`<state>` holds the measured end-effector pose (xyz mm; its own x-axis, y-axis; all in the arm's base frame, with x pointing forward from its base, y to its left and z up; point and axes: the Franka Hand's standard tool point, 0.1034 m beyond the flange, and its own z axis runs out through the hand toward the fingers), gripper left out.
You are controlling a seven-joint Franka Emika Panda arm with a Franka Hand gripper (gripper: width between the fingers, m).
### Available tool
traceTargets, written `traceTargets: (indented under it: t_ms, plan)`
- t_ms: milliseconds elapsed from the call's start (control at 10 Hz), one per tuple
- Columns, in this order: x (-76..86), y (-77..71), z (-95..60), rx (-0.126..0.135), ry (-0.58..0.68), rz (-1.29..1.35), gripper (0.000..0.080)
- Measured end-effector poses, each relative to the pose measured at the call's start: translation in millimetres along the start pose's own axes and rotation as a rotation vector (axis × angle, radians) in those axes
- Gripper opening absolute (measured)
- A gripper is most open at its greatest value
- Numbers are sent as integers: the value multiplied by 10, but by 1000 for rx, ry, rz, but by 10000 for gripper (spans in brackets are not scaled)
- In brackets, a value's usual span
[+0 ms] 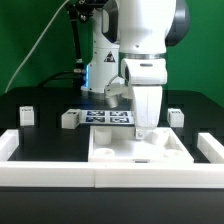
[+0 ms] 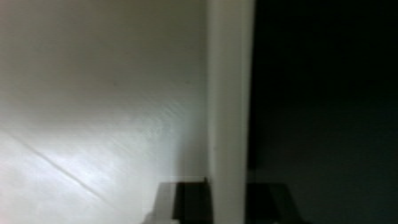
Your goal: Assemble one leg
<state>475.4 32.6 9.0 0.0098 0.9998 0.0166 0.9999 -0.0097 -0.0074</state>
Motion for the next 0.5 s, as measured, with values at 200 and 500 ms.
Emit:
traceTargets:
  t_ms: [200, 500]
  plan:
    - [-2, -1, 1, 0, 0, 0, 58]
    - [180, 43, 9, -4, 9, -32, 59]
